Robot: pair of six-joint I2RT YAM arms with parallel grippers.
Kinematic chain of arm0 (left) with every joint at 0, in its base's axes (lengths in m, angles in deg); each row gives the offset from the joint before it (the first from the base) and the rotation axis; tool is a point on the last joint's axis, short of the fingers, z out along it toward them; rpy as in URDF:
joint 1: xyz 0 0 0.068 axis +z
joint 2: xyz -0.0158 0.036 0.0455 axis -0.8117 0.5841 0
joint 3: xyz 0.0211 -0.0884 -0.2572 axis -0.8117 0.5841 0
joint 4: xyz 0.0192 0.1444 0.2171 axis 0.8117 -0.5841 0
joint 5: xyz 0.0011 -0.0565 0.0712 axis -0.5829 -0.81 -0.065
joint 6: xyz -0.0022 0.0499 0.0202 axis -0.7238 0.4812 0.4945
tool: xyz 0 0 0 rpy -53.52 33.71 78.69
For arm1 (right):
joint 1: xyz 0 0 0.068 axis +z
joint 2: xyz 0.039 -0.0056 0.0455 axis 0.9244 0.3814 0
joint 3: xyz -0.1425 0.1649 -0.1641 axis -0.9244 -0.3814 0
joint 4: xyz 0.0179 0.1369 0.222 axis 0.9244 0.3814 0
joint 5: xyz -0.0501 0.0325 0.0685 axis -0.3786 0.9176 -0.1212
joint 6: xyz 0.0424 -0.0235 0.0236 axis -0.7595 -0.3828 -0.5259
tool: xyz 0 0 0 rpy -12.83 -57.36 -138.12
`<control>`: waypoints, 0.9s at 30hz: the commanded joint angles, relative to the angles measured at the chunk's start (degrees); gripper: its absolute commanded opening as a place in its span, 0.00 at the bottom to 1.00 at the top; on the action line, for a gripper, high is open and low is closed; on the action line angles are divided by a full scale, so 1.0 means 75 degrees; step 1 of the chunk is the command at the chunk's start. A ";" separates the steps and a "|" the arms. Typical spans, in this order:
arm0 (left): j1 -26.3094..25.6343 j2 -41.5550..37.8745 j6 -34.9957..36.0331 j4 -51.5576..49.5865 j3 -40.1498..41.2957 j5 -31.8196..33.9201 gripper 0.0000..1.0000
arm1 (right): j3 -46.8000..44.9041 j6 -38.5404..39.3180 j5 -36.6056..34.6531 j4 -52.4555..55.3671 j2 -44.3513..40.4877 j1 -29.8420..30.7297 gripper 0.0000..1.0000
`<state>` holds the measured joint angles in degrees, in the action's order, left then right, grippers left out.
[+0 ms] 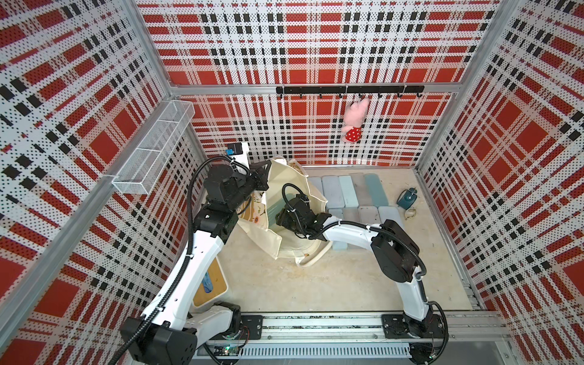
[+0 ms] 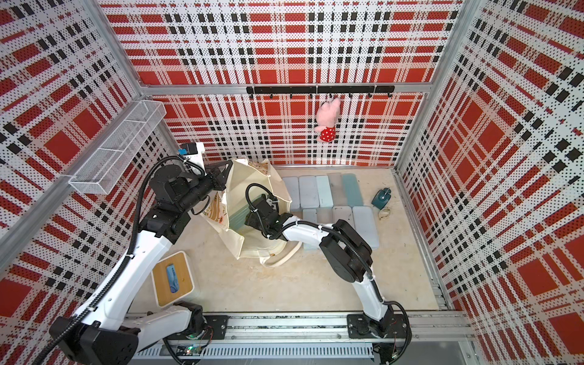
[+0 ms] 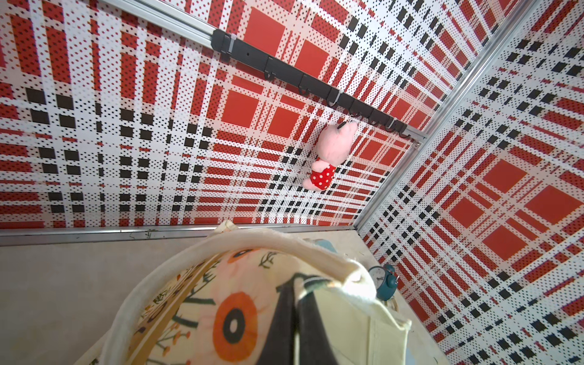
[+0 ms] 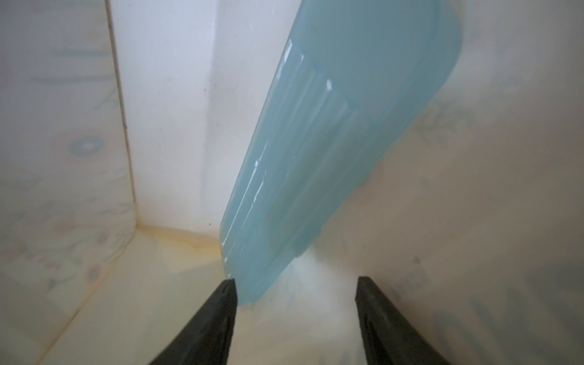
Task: Take out the pencil case from the canvas bag
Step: Pick up the pencil case from the canvas bag.
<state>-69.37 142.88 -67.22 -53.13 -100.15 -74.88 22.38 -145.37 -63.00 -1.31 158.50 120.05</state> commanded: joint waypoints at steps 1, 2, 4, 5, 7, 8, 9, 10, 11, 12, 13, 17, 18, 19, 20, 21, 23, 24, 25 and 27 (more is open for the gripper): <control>-0.0216 -0.0382 -0.0102 0.0944 -0.0092 -0.0080 0.00 | -0.0085 -0.1133 -0.0208 -0.0042 0.0104 -0.0021 0.70; -0.0245 -0.0401 -0.0131 0.0944 -0.0090 -0.0054 0.00 | -0.0140 -0.1191 -0.0244 -0.0044 0.0093 -0.0060 0.71; -0.0331 -0.0450 -0.0253 0.1034 -0.0056 -0.0041 0.00 | -0.0181 -0.1341 -0.0217 0.0023 0.0126 -0.0184 0.75; -0.0368 -0.0462 -0.0300 0.1071 -0.0070 -0.0047 0.00 | -0.0216 -0.1393 -0.0182 0.0038 0.0139 -0.0240 0.75; -0.0524 -0.0491 -0.0366 0.1106 -0.0126 -0.0014 0.00 | -0.0377 -0.1521 -0.0171 -0.0116 0.0110 -0.0361 0.76; -0.0598 -0.0493 -0.0391 0.1128 -0.0148 0.0013 0.00 | -0.0516 -0.1529 -0.0128 -0.0364 0.0082 -0.0412 0.75; -0.0667 -0.0500 -0.0422 0.1129 -0.0185 0.0046 0.00 | -0.0654 -0.1556 -0.0018 -0.0682 0.0061 -0.0481 0.75; -0.0733 -0.0500 -0.0483 0.1126 -0.0210 0.0072 0.00 | -0.0747 -0.1589 0.0057 -0.0882 0.0029 -0.0534 0.75; -0.0786 -0.0511 -0.0525 0.1151 -0.0237 0.0096 0.00 | -0.0818 -0.1572 0.0094 -0.1061 0.0002 -0.0581 0.75; -0.0850 -0.0522 -0.0604 0.1195 -0.0238 0.0100 0.00 | -0.0887 -0.1564 0.0103 -0.1214 -0.0044 -0.0625 0.75; -0.0926 -0.0535 -0.0669 0.1272 -0.0251 0.0099 0.00 | -0.0968 -0.1561 0.0083 -0.1342 -0.0093 -0.0661 0.75; -0.1137 -0.0503 -0.0718 0.1285 -0.0519 0.0080 0.00 | -0.1343 -0.1579 -0.0016 -0.2096 -0.0341 -0.0749 0.75; -0.1178 -0.0489 -0.0738 0.1293 -0.0601 0.0033 0.00 | -0.1467 -0.1588 -0.0065 -0.2376 -0.0415 -0.0781 0.75; -0.1204 -0.0463 -0.0757 0.1293 -0.0694 -0.0034 0.00 | -0.1561 -0.1579 -0.0064 -0.2647 -0.0455 -0.0816 0.74; -0.1235 -0.0459 -0.0776 0.1282 -0.0765 -0.0069 0.00 | -0.1627 -0.1572 -0.0029 -0.2862 -0.0486 -0.0850 0.74; -0.1278 -0.0459 -0.0800 0.1290 -0.0833 -0.0086 0.00 | -0.1698 -0.1573 -0.0009 -0.3105 -0.0503 -0.0898 0.74; -0.1355 -0.0465 -0.0815 0.1290 -0.0925 -0.0099 0.00 | -0.1812 -0.1548 0.0015 -0.3573 -0.0555 -0.0976 0.73; -0.1399 -0.0472 -0.0825 0.1293 -0.0968 -0.0094 0.00 | -0.1855 -0.1510 0.0032 -0.3838 -0.0579 -0.1023 0.72; -0.1424 -0.0492 -0.0826 0.1287 -0.1003 -0.0105 0.00 | -0.1877 -0.1487 0.0055 -0.4035 -0.0595 -0.1063 0.72; -0.1447 -0.0500 -0.0838 0.1293 -0.1063 -0.0134 0.00 | -0.1879 -0.1400 0.0130 -0.4450 -0.0622 -0.1156 0.71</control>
<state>-79.67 141.90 -72.13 -53.08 -103.25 -74.05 9.37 -155.65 -61.71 -28.24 155.39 113.14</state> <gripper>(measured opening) 0.053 0.709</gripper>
